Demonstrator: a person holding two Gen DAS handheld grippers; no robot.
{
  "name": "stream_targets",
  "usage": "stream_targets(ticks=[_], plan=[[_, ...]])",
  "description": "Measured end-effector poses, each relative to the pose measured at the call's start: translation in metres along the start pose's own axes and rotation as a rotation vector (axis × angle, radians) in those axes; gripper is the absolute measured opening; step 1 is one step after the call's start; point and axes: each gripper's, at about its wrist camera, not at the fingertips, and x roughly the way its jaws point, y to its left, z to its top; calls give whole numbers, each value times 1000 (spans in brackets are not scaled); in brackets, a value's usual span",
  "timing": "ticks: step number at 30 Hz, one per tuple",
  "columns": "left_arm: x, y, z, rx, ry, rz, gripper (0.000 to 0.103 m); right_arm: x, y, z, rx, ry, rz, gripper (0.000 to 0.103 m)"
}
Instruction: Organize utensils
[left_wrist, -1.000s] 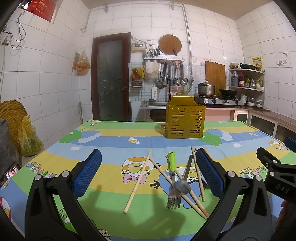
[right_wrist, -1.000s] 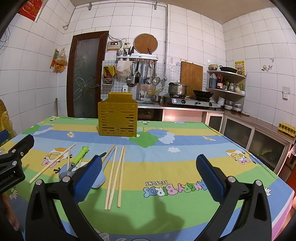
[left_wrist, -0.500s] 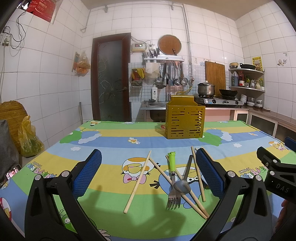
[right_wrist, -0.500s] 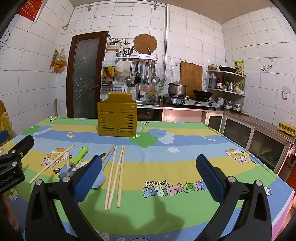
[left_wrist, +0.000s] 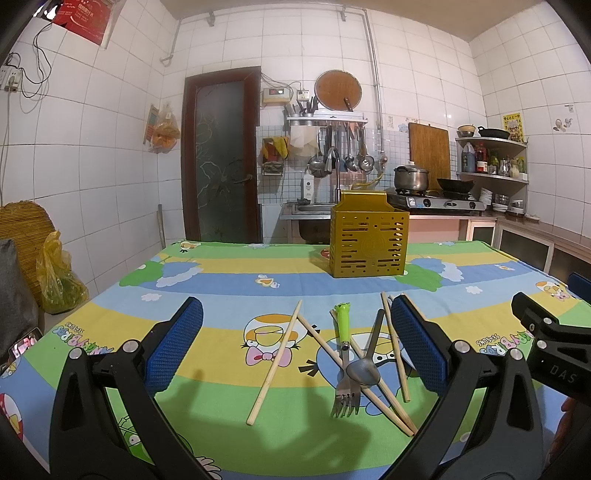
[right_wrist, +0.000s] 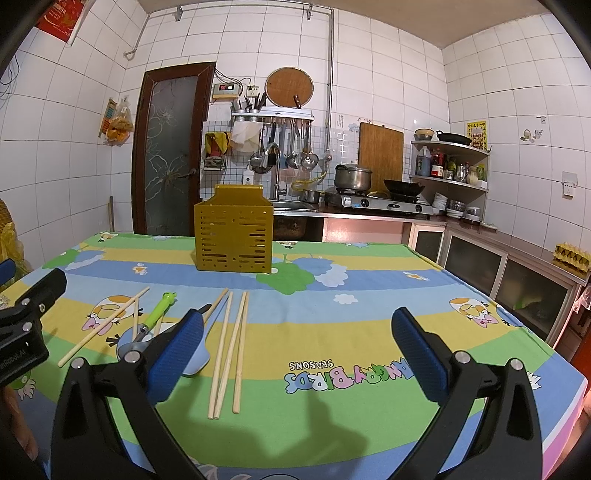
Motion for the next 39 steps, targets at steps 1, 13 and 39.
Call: stream_targets(ticks=[1,13,39], plan=[[0,0,0,0,0,0,98,0,0,0,0,0,0,99],[-2,0,1,3,-1,0,98,1,0,-1,2,1,-4,99],[100,29,29,-10,337,-26,98,75,14,60,-26,188,23,99]])
